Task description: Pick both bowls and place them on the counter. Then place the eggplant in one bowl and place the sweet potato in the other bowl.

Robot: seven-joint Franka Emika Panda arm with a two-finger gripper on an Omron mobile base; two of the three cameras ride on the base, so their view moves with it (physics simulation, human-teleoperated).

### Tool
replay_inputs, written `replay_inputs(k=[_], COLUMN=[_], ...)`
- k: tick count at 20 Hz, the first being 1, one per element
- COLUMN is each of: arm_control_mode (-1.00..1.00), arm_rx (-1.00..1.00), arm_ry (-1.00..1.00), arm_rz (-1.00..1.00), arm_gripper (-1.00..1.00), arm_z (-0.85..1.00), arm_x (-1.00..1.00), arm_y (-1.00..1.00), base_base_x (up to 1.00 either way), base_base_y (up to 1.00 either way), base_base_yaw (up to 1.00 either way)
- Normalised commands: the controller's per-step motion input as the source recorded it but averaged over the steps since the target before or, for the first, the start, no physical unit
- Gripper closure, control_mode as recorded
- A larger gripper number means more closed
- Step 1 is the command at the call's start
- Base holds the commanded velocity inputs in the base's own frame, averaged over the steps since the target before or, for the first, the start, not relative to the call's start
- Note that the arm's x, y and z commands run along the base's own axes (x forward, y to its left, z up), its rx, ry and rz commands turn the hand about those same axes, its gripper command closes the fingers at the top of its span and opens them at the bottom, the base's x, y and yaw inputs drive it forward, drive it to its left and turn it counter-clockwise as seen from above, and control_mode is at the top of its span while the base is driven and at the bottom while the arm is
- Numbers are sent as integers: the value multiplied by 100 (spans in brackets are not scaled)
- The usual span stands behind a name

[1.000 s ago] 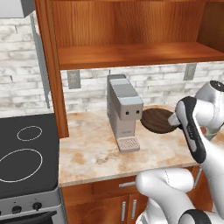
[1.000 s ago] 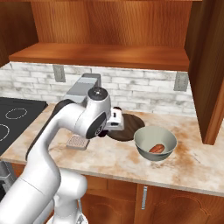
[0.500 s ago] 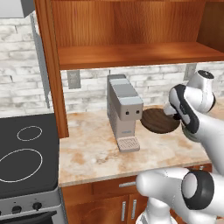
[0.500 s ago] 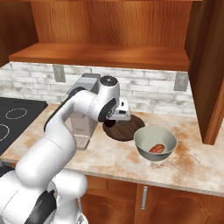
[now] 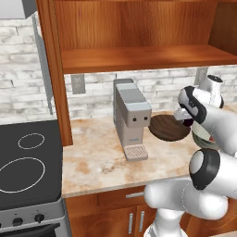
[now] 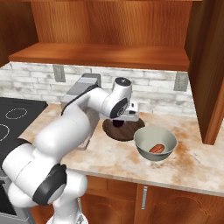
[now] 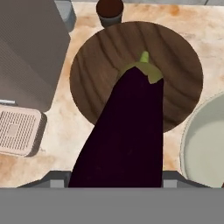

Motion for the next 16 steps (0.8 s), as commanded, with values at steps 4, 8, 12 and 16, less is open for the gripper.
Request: replay_inputs(k=[4, 8, 12, 16], arm_control_mode=[-100, -100, -100, -100], arm_rx=[0, 0, 0, 0], arm_ry=[0, 0, 0, 0], arm_rz=[0, 0, 1, 4], arm_gripper=[100, 100, 100, 100], arm_z=[-31, -23, -18, -16], arm_x=[48, 51, 52, 39], arm_y=[-3, -11, -9, -5], base_base_x=[0, 0, 0, 0], base_base_y=[0, 0, 0, 0], base_base_yaw=[0, 0, 0, 0])
